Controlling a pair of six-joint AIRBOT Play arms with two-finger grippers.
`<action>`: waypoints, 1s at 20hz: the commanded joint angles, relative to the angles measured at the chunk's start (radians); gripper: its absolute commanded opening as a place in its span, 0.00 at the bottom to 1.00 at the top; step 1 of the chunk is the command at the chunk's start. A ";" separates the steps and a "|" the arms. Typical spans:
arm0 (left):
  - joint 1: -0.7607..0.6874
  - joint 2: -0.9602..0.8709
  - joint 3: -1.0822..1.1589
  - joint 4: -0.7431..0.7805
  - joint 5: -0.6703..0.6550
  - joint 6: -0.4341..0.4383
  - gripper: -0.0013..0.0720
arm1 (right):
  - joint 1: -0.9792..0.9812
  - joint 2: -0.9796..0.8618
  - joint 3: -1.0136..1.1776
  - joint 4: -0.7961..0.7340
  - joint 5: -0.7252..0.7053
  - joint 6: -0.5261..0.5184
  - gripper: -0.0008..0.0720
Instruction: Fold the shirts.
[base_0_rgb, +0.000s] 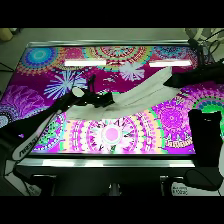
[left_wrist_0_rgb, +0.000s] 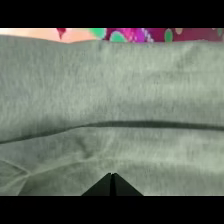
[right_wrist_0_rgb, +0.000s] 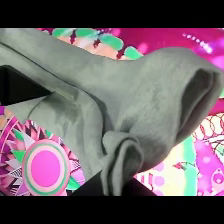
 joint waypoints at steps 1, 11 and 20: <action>-0.097 -0.106 0.021 -0.401 0.047 0.145 0.06 | 0.018 0.123 0.001 0.008 0.090 0.017 0.04; -0.059 -0.079 0.060 -0.460 -0.001 0.232 0.05 | 0.150 0.161 0.001 0.043 -0.055 0.019 0.04; 0.486 0.568 0.058 0.317 -0.036 -0.094 0.05 | 0.622 -0.269 0.001 0.258 -0.521 -0.031 0.04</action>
